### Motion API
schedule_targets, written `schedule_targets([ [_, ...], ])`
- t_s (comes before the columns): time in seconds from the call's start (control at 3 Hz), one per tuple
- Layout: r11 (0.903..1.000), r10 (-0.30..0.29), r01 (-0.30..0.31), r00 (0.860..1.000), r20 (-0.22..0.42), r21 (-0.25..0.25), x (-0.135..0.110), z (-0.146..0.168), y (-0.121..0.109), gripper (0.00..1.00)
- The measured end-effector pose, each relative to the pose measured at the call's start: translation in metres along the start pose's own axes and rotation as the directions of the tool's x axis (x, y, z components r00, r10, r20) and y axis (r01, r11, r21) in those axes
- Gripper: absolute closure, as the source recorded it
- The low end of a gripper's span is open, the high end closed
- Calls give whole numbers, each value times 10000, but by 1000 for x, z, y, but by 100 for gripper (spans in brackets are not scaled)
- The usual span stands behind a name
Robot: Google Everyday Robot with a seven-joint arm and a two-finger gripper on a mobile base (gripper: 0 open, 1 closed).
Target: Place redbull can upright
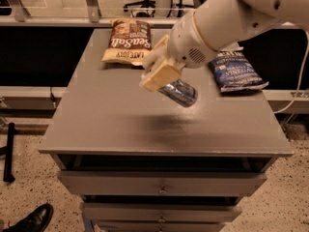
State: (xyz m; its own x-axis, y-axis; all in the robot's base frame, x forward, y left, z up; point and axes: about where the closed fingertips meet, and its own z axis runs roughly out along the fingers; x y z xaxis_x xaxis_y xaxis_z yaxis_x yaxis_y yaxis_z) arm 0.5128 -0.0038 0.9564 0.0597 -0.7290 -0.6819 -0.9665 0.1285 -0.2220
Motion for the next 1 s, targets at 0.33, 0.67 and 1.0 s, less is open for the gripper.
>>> schedule_targets([
  [0.33,9999,131,-107,9773,2114,-124,-12,-23,-6,100],
  [0.67,9968,782,-643,9164,3927,-484,-19,-39,0,100],
  [1.0,9900,1400,-1100,8492,5092,-887,-21,-48,7,100],
])
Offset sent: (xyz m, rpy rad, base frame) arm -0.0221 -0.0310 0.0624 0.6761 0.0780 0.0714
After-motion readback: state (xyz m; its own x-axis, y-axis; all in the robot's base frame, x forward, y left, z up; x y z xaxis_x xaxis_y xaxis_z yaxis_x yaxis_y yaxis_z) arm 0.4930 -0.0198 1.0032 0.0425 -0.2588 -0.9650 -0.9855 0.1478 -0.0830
